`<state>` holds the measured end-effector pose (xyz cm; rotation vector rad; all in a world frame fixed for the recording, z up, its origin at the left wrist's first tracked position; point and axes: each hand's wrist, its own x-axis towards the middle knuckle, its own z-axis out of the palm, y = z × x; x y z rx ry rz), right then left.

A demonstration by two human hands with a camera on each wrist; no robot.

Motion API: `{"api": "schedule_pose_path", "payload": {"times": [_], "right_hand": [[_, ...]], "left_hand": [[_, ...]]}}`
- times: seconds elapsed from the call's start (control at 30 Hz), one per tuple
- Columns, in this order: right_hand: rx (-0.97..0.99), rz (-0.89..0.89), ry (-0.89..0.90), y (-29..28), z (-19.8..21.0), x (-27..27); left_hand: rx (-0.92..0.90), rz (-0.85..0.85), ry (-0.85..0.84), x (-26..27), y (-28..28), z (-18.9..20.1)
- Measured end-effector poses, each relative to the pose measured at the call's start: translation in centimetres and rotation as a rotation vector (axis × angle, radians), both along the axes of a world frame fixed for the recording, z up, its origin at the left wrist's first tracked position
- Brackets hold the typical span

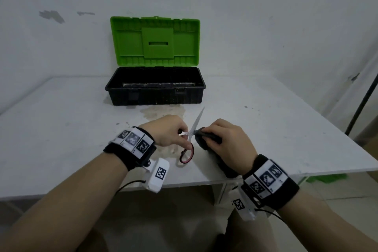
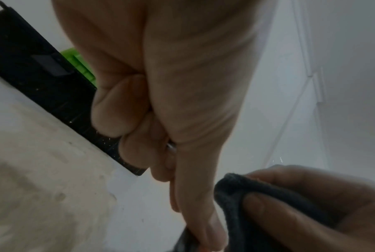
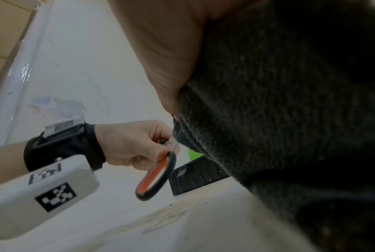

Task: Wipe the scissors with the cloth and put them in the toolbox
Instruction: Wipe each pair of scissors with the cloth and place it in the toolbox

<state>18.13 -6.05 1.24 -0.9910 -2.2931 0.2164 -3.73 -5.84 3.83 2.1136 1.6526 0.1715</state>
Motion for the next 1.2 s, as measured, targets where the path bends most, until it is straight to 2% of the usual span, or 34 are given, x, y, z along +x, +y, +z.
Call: {"api": "schedule_pose_path", "payload": {"times": [0.17,0.43,0.53,0.67,0.77,0.9,1.0,1.07,1.2], "right_hand": [[0.038,-0.008,0.003,-0.1,0.5,-1.1],[0.126,0.014,-0.127,-0.5,0.4,-2.0],[0.07,-0.1,-0.058,0.7,0.8,-1.7],[0.04,-0.25,0.105,2.1,1.5,-0.3],[0.053,-0.145,0.089,0.6,1.6,0.0],[0.044,0.035,-0.078,-1.3,0.7,-0.6],[0.058,0.046,-0.159,-1.2,0.2,-0.8],[0.032,-0.006,-0.122,-0.4,0.3,-0.6],[-0.004,-0.217,0.026,2.2,1.1,0.2]], "left_hand": [[0.031,-0.032,0.051,0.0,0.4,0.8],[0.021,-0.118,0.165,0.2,0.6,0.6],[0.03,-0.14,0.177,0.4,0.5,0.4],[-0.024,-0.142,0.1,0.1,0.3,-0.2],[-0.052,-0.136,0.076,0.0,0.2,-0.4],[-0.083,-0.161,0.048,0.3,0.2,-0.3],[-0.085,-0.182,0.066,0.7,0.0,-0.5],[-0.08,-0.191,0.077,0.7,-0.2,-0.6],[-0.077,-0.196,0.035,0.5,-0.4,-0.9]]}}
